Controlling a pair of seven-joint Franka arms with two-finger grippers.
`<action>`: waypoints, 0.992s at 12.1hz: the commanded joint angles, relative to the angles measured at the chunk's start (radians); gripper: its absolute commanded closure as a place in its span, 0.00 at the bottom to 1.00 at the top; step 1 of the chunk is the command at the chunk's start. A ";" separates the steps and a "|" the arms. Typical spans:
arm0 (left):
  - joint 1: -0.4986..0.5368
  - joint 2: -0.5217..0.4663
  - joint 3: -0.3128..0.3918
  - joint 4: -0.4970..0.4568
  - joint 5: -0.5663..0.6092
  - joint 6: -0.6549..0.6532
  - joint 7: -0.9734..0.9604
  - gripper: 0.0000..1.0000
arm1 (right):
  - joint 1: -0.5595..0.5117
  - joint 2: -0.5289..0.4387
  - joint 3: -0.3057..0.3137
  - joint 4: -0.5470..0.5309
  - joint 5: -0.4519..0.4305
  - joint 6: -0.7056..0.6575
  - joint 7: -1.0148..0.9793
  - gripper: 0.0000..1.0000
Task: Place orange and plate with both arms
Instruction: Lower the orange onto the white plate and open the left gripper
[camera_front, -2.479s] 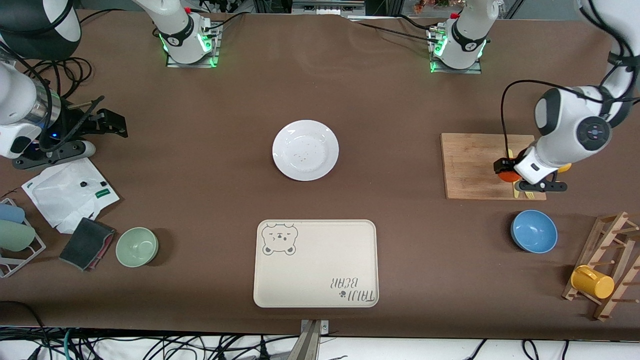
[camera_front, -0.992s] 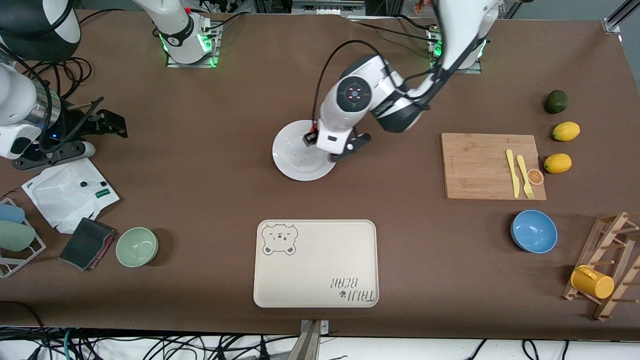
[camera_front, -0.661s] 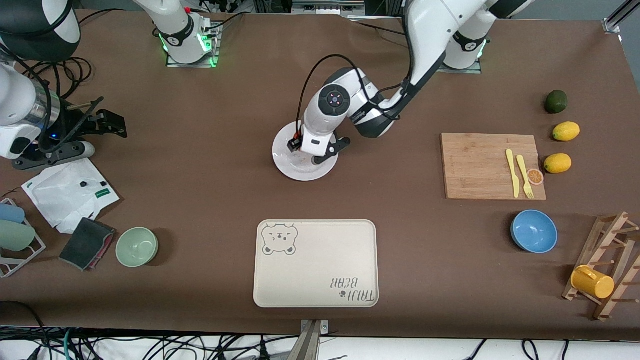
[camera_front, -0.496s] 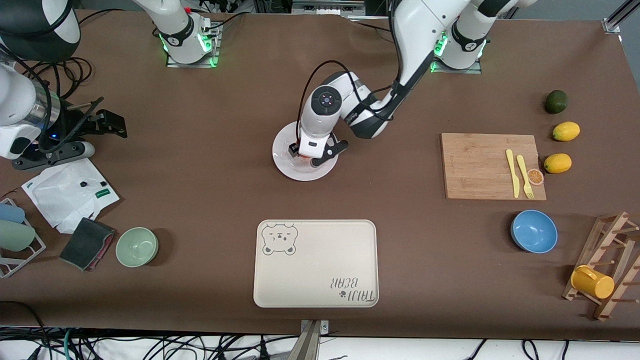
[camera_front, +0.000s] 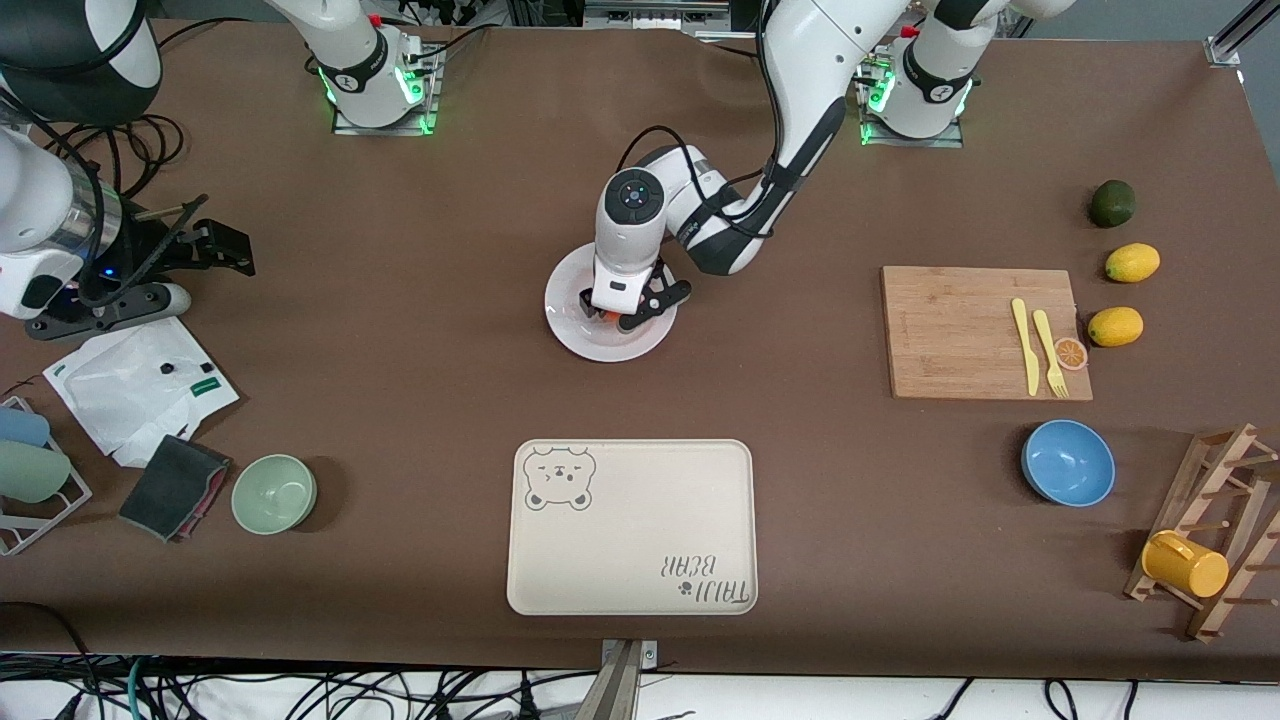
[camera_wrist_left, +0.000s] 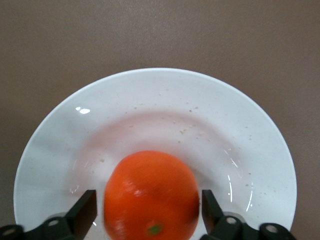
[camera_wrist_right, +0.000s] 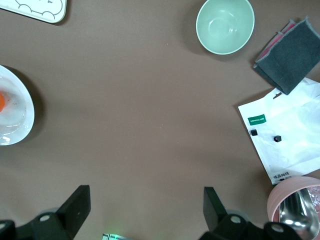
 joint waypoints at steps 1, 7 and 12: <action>0.002 -0.010 0.004 0.051 0.037 -0.017 -0.020 0.00 | -0.005 -0.002 0.001 0.003 -0.001 -0.011 -0.011 0.00; 0.116 -0.177 0.001 0.060 0.037 -0.201 0.092 0.00 | 0.004 0.007 0.007 0.003 0.028 -0.011 -0.005 0.00; 0.242 -0.272 0.001 0.063 0.036 -0.302 0.334 0.00 | 0.047 0.015 0.015 -0.039 0.067 0.010 0.056 0.00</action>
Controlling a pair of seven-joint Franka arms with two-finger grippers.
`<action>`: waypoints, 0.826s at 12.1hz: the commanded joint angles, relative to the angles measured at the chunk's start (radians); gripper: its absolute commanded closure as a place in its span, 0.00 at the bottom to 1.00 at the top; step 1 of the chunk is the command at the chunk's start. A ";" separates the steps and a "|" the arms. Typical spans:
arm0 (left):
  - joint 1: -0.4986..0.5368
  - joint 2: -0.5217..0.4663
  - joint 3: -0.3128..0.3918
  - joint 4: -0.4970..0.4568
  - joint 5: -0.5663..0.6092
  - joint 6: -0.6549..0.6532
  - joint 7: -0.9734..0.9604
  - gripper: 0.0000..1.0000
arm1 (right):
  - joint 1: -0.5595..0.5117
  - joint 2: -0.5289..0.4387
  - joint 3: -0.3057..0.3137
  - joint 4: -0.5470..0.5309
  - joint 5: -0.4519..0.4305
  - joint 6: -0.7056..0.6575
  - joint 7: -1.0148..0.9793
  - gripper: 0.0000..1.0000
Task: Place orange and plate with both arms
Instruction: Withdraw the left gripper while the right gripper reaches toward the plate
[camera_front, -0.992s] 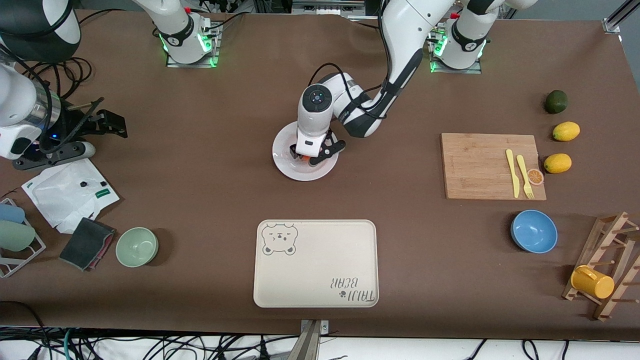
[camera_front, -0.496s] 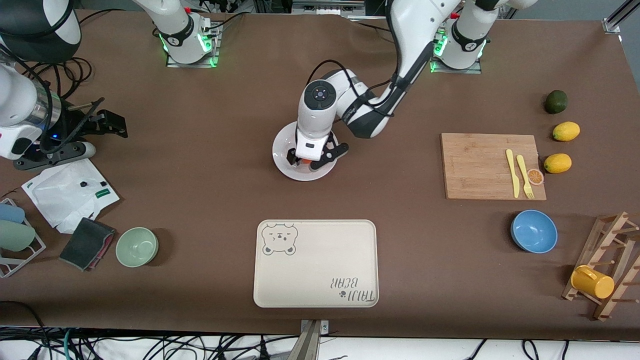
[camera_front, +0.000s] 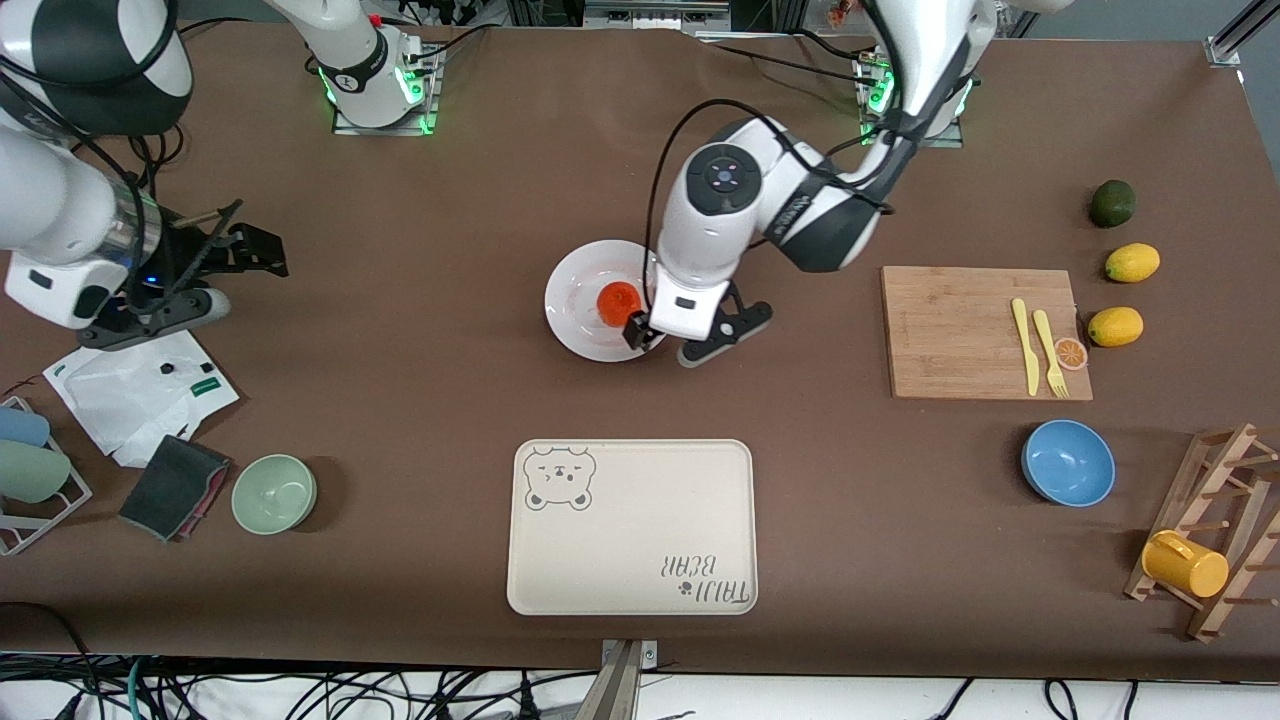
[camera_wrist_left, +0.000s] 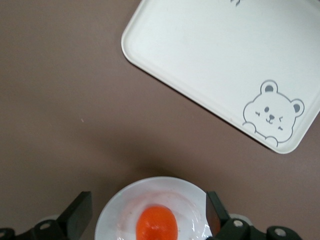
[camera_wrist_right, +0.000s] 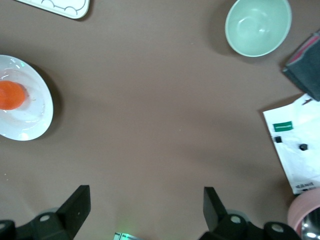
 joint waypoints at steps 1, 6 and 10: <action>0.070 -0.067 -0.005 -0.017 0.019 -0.071 0.150 0.00 | 0.014 -0.021 0.013 -0.043 0.014 0.022 0.059 0.00; 0.225 -0.144 -0.007 -0.017 0.017 -0.165 0.520 0.00 | 0.016 -0.135 0.044 -0.310 0.025 0.233 0.063 0.00; 0.357 -0.190 -0.009 -0.017 0.010 -0.287 0.813 0.00 | 0.016 -0.090 0.045 -0.352 0.213 0.266 0.062 0.00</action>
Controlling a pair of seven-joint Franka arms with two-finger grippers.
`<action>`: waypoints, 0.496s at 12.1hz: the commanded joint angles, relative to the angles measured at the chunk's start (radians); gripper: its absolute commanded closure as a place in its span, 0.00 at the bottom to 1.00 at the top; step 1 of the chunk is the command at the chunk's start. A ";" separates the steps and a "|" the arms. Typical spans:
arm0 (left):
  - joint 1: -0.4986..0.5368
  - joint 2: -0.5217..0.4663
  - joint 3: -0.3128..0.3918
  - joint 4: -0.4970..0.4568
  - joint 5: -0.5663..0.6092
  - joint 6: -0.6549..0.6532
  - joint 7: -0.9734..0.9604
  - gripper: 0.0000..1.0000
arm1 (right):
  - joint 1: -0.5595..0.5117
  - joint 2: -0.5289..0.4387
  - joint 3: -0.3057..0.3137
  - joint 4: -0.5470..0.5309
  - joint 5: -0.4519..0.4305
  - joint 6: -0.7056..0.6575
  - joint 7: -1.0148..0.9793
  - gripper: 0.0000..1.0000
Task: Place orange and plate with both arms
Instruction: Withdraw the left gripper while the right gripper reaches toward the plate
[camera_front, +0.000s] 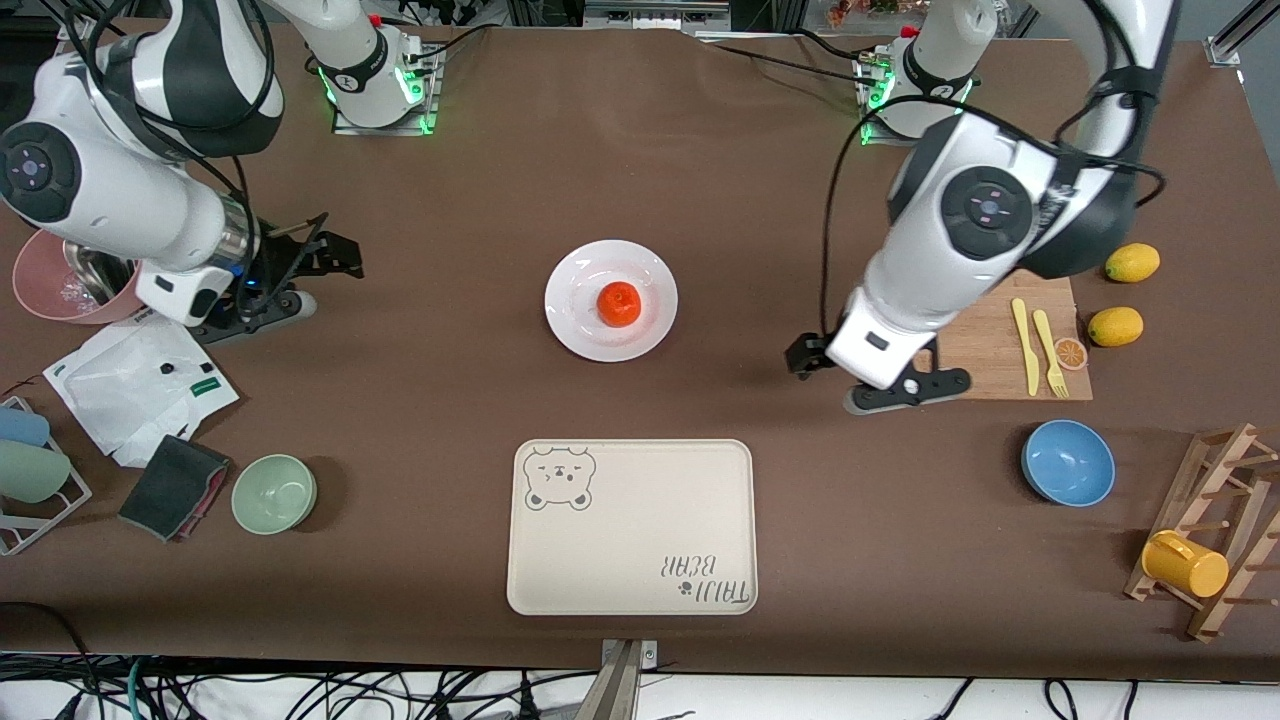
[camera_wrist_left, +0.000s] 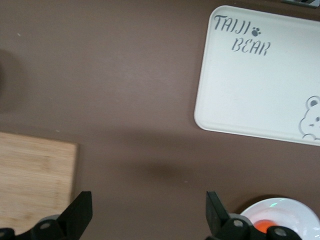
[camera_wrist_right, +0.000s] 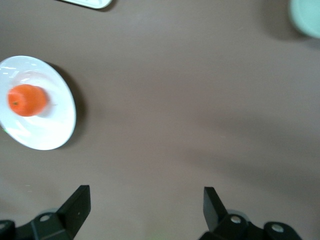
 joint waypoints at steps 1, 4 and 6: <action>0.089 -0.049 -0.013 -0.017 0.007 -0.086 0.177 0.00 | -0.002 -0.003 0.006 -0.067 0.116 0.057 0.011 0.00; 0.178 -0.075 -0.015 -0.017 0.007 -0.150 0.345 0.00 | -0.004 0.039 0.046 -0.152 0.275 0.193 -0.005 0.00; 0.201 -0.093 -0.011 -0.017 0.007 -0.213 0.359 0.00 | -0.004 0.085 0.090 -0.187 0.386 0.297 -0.008 0.00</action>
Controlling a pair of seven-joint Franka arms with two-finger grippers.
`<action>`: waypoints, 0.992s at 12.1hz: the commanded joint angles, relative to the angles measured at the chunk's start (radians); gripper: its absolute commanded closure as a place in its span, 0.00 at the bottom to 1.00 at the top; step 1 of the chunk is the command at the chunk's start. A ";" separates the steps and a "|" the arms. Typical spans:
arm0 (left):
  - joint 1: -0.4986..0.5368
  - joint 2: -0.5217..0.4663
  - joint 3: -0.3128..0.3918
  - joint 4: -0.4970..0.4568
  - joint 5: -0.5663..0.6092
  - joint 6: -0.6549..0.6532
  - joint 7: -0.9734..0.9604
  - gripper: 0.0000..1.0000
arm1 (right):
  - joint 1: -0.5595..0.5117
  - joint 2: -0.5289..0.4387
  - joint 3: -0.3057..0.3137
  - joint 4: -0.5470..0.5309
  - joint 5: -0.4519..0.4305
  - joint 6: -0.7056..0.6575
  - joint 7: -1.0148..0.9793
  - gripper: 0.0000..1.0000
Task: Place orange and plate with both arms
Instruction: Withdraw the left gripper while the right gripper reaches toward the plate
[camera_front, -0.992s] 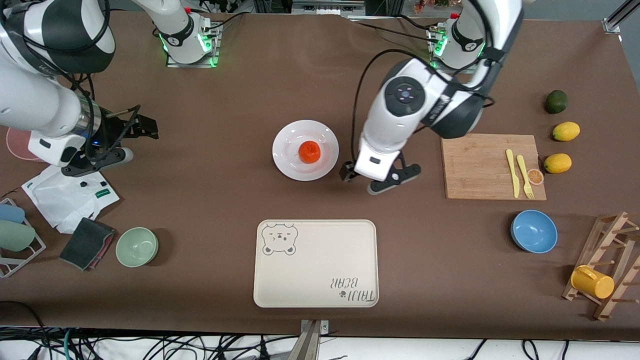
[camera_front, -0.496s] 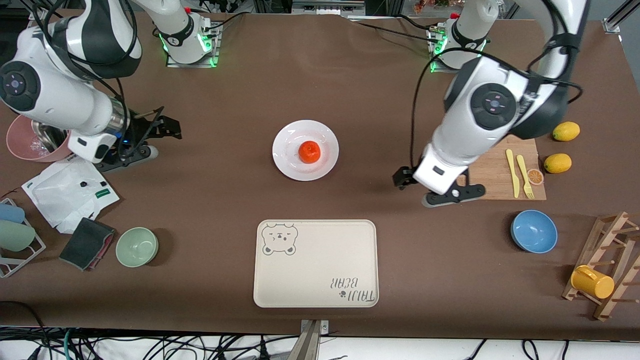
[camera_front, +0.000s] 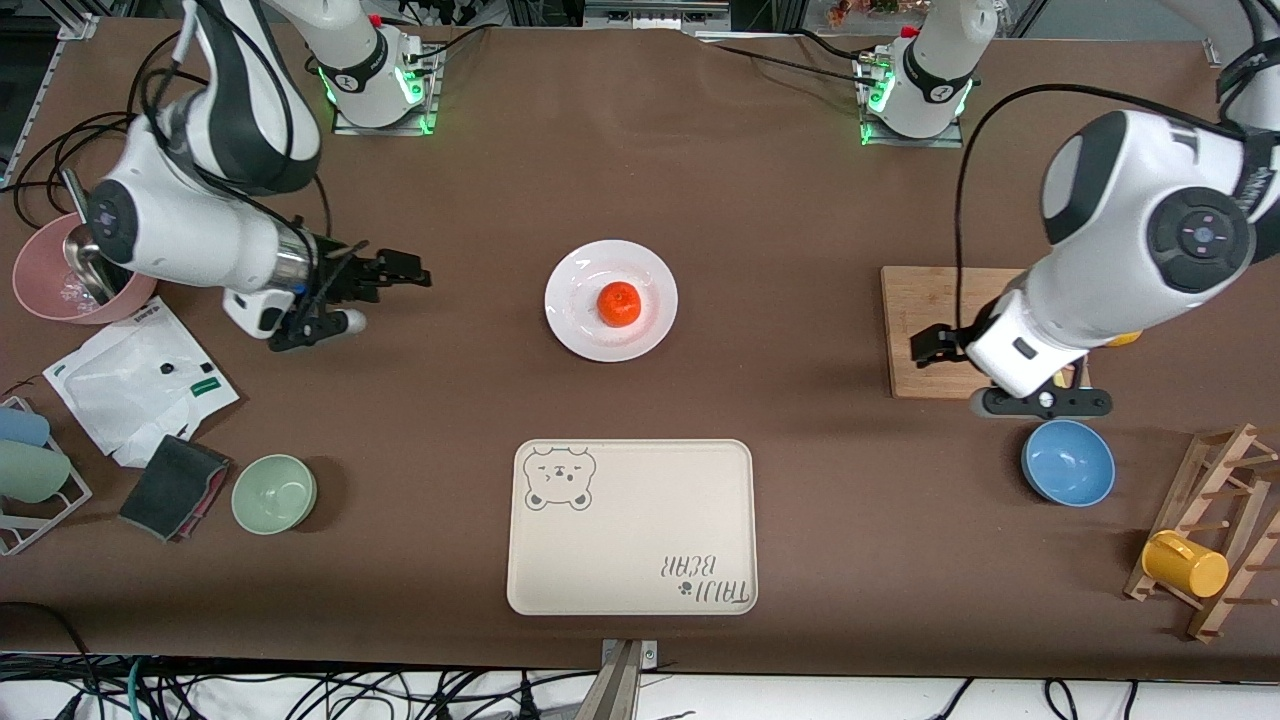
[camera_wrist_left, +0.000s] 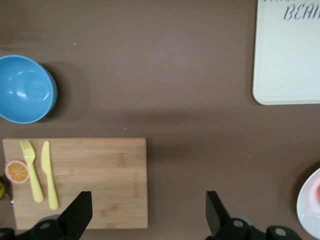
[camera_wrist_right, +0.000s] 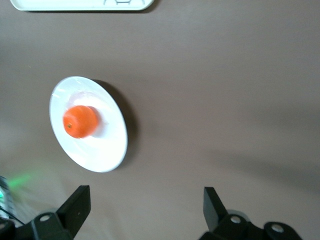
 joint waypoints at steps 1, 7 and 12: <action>0.047 -0.052 -0.014 -0.017 0.006 -0.064 0.034 0.00 | -0.005 0.038 0.066 -0.067 0.122 0.145 -0.009 0.00; 0.061 -0.054 -0.011 0.133 0.012 -0.204 0.037 0.00 | -0.005 0.190 0.158 -0.131 0.507 0.339 -0.227 0.00; 0.095 -0.011 -0.011 0.190 0.017 -0.161 0.083 0.00 | -0.003 0.272 0.233 -0.140 0.638 0.460 -0.272 0.00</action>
